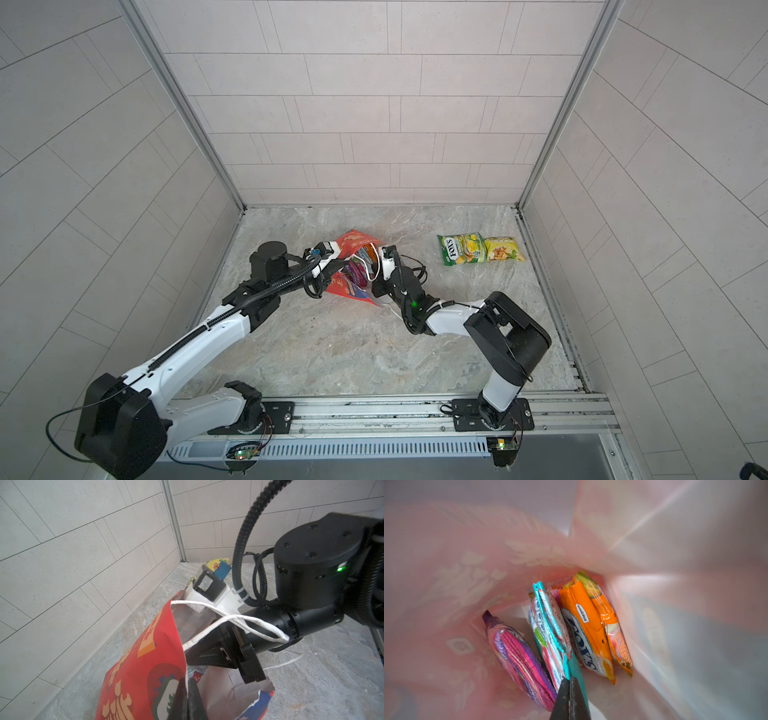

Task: Take the snacks out of the paper bag
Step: 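Reach the right gripper into the bag toward the striped teal packet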

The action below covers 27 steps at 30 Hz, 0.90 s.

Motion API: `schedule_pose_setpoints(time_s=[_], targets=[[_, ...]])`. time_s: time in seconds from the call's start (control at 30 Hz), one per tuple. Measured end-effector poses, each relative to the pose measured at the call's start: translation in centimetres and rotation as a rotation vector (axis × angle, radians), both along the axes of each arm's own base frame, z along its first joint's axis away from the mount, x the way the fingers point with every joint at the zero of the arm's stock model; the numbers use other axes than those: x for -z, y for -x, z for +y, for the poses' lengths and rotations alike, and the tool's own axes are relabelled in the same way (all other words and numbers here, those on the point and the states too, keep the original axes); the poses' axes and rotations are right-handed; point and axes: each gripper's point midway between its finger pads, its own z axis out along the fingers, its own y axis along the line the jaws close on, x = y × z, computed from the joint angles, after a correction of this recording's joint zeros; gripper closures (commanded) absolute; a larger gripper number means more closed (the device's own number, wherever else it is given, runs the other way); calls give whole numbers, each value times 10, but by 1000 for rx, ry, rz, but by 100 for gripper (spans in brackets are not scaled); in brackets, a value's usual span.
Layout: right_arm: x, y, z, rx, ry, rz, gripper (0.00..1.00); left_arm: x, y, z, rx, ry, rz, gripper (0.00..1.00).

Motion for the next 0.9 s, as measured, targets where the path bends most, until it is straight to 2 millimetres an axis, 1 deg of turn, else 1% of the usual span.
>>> schedule_pose_setpoints(time_s=[0.1, 0.2, 0.47, 0.63, 0.73, 0.8, 0.9], targets=[[-12, 5, -3, -3, -17, -19, 100, 0, 0, 0, -1, -2, -3, 100], [-16, 9, -5, -10, -20, -23, 100, 0, -1, 0, -4, -4, -5, 100], [-4, 18, -22, -6, 2, 16, 100, 0, -1, 1, -7, -5, -5, 100], [3, 30, -34, -11, 11, 30, 99, 0, -1, 1, -8, -6, -6, 100], [7, 34, -37, -20, 17, 38, 86, 0, -1, 1, -6, -5, -6, 100], [9, 35, -36, -26, 22, 41, 73, 1, -1, 0, -6, -6, -4, 100], [10, 34, -38, -27, 27, 40, 64, 1, -1, 0, -7, -7, -4, 100]])
